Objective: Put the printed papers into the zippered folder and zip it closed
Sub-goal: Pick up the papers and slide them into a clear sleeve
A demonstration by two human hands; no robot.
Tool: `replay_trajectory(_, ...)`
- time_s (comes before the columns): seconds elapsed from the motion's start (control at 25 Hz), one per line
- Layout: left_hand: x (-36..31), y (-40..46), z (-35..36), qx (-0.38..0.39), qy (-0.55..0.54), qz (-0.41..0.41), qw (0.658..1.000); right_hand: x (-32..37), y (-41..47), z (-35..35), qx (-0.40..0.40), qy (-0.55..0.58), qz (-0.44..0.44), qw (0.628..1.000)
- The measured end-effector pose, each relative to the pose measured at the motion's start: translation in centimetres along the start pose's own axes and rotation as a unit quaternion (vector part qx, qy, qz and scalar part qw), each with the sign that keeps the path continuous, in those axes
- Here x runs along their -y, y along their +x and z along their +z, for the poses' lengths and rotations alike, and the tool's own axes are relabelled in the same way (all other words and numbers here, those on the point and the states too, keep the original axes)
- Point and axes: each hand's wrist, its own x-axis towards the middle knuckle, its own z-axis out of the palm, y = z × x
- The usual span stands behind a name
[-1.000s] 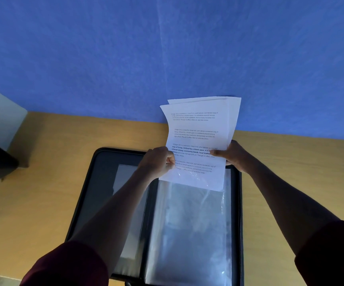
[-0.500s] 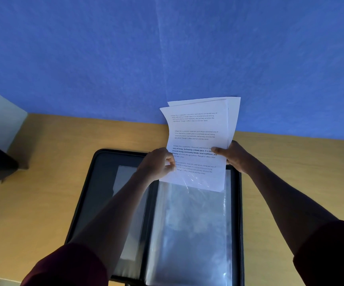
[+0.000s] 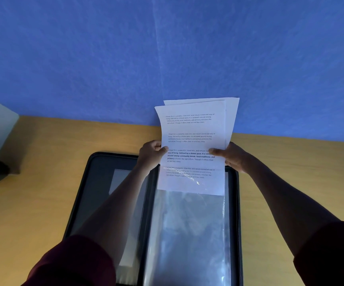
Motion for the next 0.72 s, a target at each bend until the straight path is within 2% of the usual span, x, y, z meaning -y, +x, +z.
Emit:
replay_trajectory(0.12,0.1,0.3,-0.3,0.000,-0.089,-0.014,0.996,0.3,0.0,-0.1,0.005,0.011,0.003,1.000)
replay_trajectory(0.2,-0.1,0.3,-0.2,0.029,-0.113,-0.023,0.993,0.3,0.0,0.0,-0.002,0.021,-0.007,1.000)
replay_trajectory(0.32,-0.6,0.0,0.1,0.060,-0.119,-0.043,0.990,0.3,0.3,0.1,-0.013,0.022,-0.020,0.999)
replay_trajectory(0.72,-1.1,0.4,-0.3,0.062,-0.137,-0.023,0.988,0.7,1.0,0.3,-0.054,0.041,-0.076,0.995)
